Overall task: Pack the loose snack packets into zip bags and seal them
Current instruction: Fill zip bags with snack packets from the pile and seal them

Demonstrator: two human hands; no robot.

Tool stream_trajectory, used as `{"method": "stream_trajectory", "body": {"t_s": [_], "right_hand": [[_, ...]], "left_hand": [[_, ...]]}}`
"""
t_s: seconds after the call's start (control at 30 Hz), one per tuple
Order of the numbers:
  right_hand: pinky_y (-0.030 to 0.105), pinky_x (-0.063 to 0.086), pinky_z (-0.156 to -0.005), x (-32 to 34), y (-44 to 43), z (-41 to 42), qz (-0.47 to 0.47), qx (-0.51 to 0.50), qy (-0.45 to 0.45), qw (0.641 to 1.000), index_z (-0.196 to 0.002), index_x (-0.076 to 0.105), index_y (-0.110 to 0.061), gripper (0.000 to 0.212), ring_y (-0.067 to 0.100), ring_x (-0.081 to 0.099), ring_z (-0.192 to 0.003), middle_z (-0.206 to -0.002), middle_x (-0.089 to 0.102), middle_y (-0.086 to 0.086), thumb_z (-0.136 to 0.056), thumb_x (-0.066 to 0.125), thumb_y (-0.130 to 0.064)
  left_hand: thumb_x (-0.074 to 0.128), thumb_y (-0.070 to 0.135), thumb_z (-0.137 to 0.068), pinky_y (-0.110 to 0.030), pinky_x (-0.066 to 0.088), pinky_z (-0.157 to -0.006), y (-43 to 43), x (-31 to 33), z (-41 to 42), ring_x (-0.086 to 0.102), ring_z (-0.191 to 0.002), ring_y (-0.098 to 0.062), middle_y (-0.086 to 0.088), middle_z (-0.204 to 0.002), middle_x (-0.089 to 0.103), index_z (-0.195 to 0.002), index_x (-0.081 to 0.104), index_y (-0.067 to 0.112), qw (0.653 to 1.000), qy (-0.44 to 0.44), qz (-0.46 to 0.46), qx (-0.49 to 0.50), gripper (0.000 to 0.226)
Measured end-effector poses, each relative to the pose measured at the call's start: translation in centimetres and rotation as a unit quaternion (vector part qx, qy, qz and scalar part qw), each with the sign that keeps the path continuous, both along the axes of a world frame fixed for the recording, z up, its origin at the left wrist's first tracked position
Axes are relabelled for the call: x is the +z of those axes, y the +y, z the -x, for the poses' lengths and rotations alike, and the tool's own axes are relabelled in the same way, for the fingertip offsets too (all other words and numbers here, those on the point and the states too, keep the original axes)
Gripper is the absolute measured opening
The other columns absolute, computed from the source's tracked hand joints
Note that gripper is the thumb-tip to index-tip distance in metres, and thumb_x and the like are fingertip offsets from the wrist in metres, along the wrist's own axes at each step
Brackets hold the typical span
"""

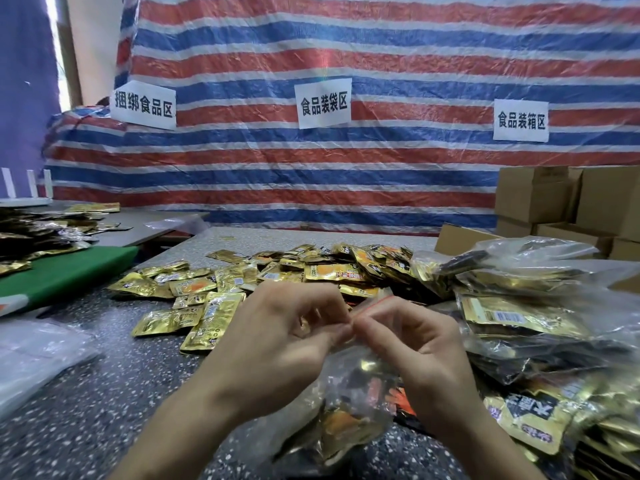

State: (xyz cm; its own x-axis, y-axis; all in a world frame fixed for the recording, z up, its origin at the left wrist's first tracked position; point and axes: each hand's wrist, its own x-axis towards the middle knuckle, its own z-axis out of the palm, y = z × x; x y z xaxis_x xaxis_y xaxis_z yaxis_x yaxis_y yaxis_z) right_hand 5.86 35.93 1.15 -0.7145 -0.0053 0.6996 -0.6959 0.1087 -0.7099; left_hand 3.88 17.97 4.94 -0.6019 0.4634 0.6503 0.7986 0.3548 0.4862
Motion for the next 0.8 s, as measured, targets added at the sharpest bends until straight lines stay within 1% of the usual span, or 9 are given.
{"method": "stream_trajectory", "body": {"t_s": [0.13,0.27,0.33,0.4,0.47,0.53,0.6,0.7,0.8], "right_hand": [[0.051,0.055,-0.071,-0.5,0.0,0.1,0.007,-0.038,0.01,0.999,-0.08,0.073,-0.015,0.008,0.04,0.064,-0.077,-0.08,0.07,0.013,-0.084,0.068,-0.02],[0.062,0.056,-0.07,-0.7,-0.1,-0.2,0.007,-0.065,0.016,0.998,-0.079,0.074,-0.02,0.011,0.041,0.066,-0.078,-0.08,0.072,0.01,-0.086,0.066,-0.019],[0.058,0.056,-0.07,-0.6,-0.2,-0.3,-0.002,-0.055,0.013,0.998,-0.079,0.076,-0.02,0.011,0.038,0.067,-0.078,-0.082,0.073,0.01,-0.085,0.069,-0.027],[0.042,0.059,-0.068,-0.4,-0.1,-0.4,-0.005,-0.028,-0.012,1.0,-0.082,0.078,-0.021,0.02,0.03,0.071,-0.079,-0.085,0.075,0.008,-0.078,0.071,-0.039],[0.033,0.059,-0.069,-0.2,0.1,-0.4,-0.01,-0.005,-0.031,0.999,-0.084,0.08,-0.017,0.022,0.026,0.074,-0.081,-0.085,0.076,0.008,-0.074,0.077,-0.037],[0.037,0.06,-0.072,-0.4,0.3,-0.1,-0.02,-0.009,-0.022,1.0,-0.083,0.079,-0.009,0.018,0.03,0.074,-0.081,-0.084,0.076,0.011,-0.076,0.081,-0.025],[0.043,0.06,-0.074,-0.6,0.3,0.1,-0.007,-0.017,-0.018,1.0,-0.084,0.078,-0.005,0.015,0.034,0.073,-0.082,-0.084,0.076,0.014,-0.077,0.076,-0.018],[0.051,0.059,-0.074,-0.9,0.1,0.3,0.031,-0.026,-0.017,0.999,-0.084,0.077,-0.007,0.011,0.037,0.071,-0.082,-0.085,0.075,0.015,-0.079,0.071,-0.015],[0.048,0.06,-0.068,-1.1,0.1,0.2,0.034,-0.055,-0.014,0.998,-0.082,0.078,-0.014,0.009,0.034,0.072,-0.078,-0.083,0.074,0.012,-0.08,0.07,-0.016]], "left_hand": [[0.069,0.038,-0.087,-0.041,0.05,-0.064,-0.2,0.0,-0.1,0.063,-0.069,-0.015,0.009,-0.073,0.07,-0.08,0.073,0.029,0.998,-0.057,0.031,-0.008,0.012],[0.071,0.031,-0.088,-0.045,0.049,-0.065,-0.3,-0.1,0.0,0.062,-0.066,-0.017,0.006,-0.069,0.068,-0.072,0.068,0.027,0.997,-0.068,0.025,-0.006,0.016],[0.072,0.025,-0.088,-0.04,0.049,-0.065,-0.5,-0.2,0.1,0.062,-0.067,-0.014,0.008,-0.068,0.067,-0.069,0.066,0.027,0.998,-0.055,0.026,-0.004,0.021],[0.074,0.022,-0.087,-0.033,0.049,-0.062,-0.7,-0.1,0.1,0.062,-0.067,-0.013,0.01,-0.067,0.067,-0.068,0.066,0.026,0.998,-0.056,0.019,-0.015,0.021],[0.075,0.024,-0.086,-0.025,0.048,-0.057,-0.8,-0.1,0.0,0.063,-0.065,-0.012,0.009,-0.067,0.067,-0.07,0.069,0.024,0.997,-0.068,0.014,-0.03,0.017],[0.074,0.029,-0.086,-0.022,0.047,-0.055,-0.7,-0.1,0.1,0.062,-0.063,-0.01,0.009,-0.068,0.069,-0.073,0.07,0.024,0.996,-0.083,0.017,-0.036,0.014],[0.072,0.032,-0.087,-0.028,0.048,-0.057,-0.5,-0.3,0.2,0.062,-0.063,-0.011,0.008,-0.07,0.07,-0.077,0.072,0.024,0.993,-0.107,0.022,-0.04,0.013],[0.071,0.032,-0.087,-0.03,0.047,-0.057,-0.4,-0.6,0.2,0.056,-0.059,-0.005,0.006,-0.069,0.068,-0.077,0.07,0.024,0.992,-0.123,0.016,-0.038,0.013],[0.071,0.033,-0.087,-0.039,0.048,-0.06,-0.4,-0.8,0.2,0.059,-0.061,-0.013,0.003,-0.069,0.067,-0.074,0.067,0.022,0.994,-0.107,0.018,-0.015,0.017]]}}
